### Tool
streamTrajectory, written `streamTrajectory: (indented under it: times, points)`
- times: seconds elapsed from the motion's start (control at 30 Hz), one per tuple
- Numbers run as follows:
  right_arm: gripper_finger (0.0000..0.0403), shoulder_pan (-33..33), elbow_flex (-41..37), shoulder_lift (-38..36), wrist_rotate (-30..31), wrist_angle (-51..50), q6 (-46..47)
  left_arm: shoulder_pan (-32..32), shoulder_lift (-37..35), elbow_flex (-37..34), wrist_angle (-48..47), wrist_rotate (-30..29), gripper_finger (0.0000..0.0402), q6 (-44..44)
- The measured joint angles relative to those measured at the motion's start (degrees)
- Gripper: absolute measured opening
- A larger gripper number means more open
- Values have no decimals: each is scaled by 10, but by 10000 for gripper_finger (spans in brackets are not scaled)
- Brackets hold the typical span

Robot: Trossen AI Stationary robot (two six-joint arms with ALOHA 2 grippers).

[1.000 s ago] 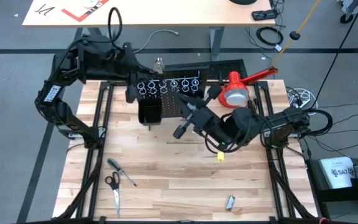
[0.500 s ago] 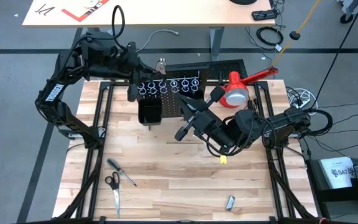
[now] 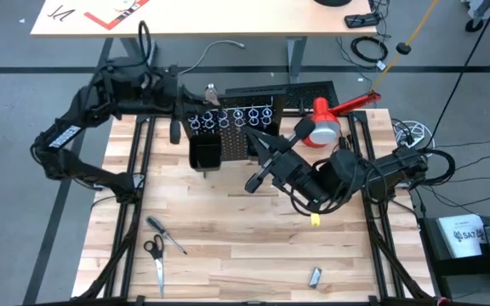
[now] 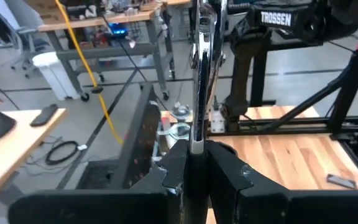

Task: Hang tools onto peg board
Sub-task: Hang the pliers on the pegboard

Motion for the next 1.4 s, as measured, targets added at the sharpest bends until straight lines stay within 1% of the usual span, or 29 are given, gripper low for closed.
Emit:
streamTrajectory:
  times: [0.1, 0.17, 0.37, 0.53, 0.67, 0.9, 1.1, 1.4]
  points:
    - [4, 1, 0, -1, 2, 0, 0, 5, -23, -59, 56, 8, 45, -8]
    - [4, 2, 0, -1, 3, 0, 0, 8, -33, -79, 83, 14, 45, -8]
    - [4, 2, 0, -1, 3, -2, 1, 26, -42, -80, 84, 27, 45, -5]
    - [4, 3, 0, -1, 3, -1, 1, 27, -38, -81, 83, 36, 45, -8]
    - [4, 4, 0, -1, 3, -2, 8, 28, -38, -97, 92, 35, 45, -8]
    - [4, 4, 0, -1, 2, -4, 8, 27, -39, -107, 107, 25, 45, -4]
    - [4, 4, 0, -1, 2, -4, 6, 28, -36, -109, 96, 4, 45, -3]
    - [4, 7, 0, -1, 2, -4, 6, 27, -24, -109, 78, 4, 45, -7]
